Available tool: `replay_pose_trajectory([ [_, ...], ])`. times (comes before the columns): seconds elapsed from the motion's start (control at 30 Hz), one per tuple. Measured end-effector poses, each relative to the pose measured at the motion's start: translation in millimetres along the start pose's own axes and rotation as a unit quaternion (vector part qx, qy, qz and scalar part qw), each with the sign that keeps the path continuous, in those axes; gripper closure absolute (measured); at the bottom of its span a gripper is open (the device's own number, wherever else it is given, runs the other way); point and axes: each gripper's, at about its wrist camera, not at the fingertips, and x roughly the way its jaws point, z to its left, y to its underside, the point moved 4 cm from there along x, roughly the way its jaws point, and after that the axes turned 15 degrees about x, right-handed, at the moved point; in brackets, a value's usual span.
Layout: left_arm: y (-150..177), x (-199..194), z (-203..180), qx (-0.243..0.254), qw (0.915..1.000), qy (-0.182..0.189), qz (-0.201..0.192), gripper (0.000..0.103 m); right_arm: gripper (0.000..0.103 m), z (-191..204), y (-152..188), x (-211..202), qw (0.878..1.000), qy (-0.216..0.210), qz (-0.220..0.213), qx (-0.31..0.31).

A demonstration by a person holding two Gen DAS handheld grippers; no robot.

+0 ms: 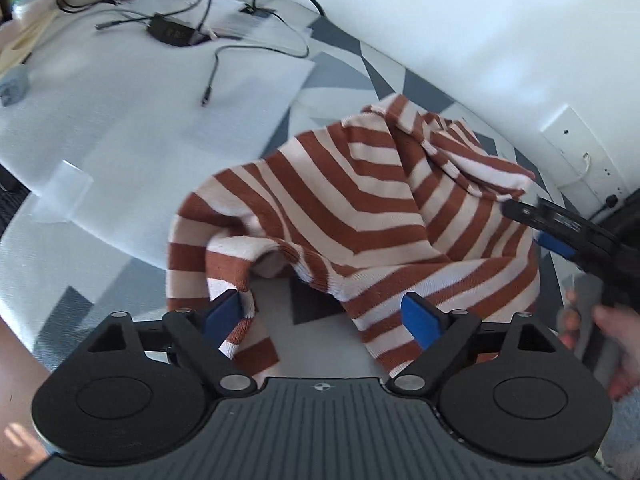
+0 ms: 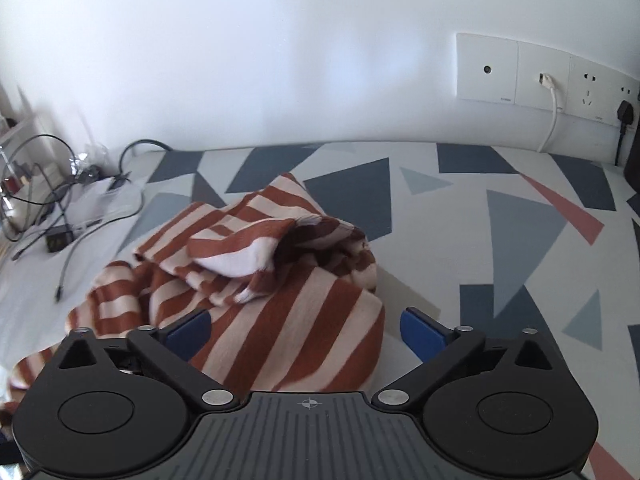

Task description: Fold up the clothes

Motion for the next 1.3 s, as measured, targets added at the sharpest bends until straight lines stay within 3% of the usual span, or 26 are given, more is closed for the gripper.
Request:
replay_pose_trajectory([
  [0.03,-0.3,5.3,-0.3,0.001,1.0,-0.002,0.004,0.015,0.032,2.0,0.1,7.0,1.0,0.006,0.004,-0.009],
  [0.1,0.1,13.5,1.1,0.0,1.0,-0.003,0.004,0.021,0.034,7.1,3.2,16.9,0.999,0.015,0.009,-0.035],
  [0.17,-1.1,22.0,2.8,0.009,0.9998,-0.017,0.008,0.063,0.043,13.2,9.6,22.4,0.997,0.023,0.01,-0.075],
  [0.23,-5.8,28.7,3.8,0.015,0.9997,-0.019,0.008,0.069,0.051,16.4,17.3,25.0,0.992,0.034,0.016,-0.119],
  [0.33,-19.2,38.8,-2.0,0.039,0.9989,-0.023,0.005,0.082,0.075,12.8,24.4,20.3,0.988,0.05,0.015,-0.142],
  [0.37,-24.9,43.2,-5.9,0.05,0.9985,-0.023,0.006,0.084,0.076,10.3,27.0,18.2,0.988,0.054,0.017,-0.144],
  [0.5,-47.5,68.8,-39.8,0.1,0.9948,-0.008,0.013,0.085,0.078,-5.9,39.2,3.9,0.989,0.073,0.018,-0.128],
  [0.63,-61.3,92.3,-95.5,0.15,0.9879,0.033,0.022,0.085,0.078,-37.1,45.9,-15.2,0.995,0.084,0.017,-0.059],
  [0.9,-56.0,124.9,-221.9,0.269,0.958,0.096,0.024,0.087,0.077,-103.5,61.8,-56.9,0.989,0.146,-0.003,0.034],
  [1.0,-47.5,127.4,-248.3,0.3,0.9464,0.117,0.029,0.087,0.077,-125.1,70.1,-74.4,0.983,0.173,-0.007,0.064],
  [1.1,-37.1,123.9,-258.2,0.312,0.9406,0.131,0.027,0.086,0.077,-132.5,79.1,-86.1,0.977,0.197,0.0,0.077],
  [1.2,-33.5,116.8,-244.1,0.282,0.946,0.155,0.043,0.076,0.075,-129.6,86.0,-93.2,0.976,0.199,0.02,0.083],
  [1.3,-37.2,102.2,-213.9,0.236,0.957,0.162,0.049,0.058,0.075,-121.8,89.2,-95.4,0.978,0.189,0.044,0.078],
])
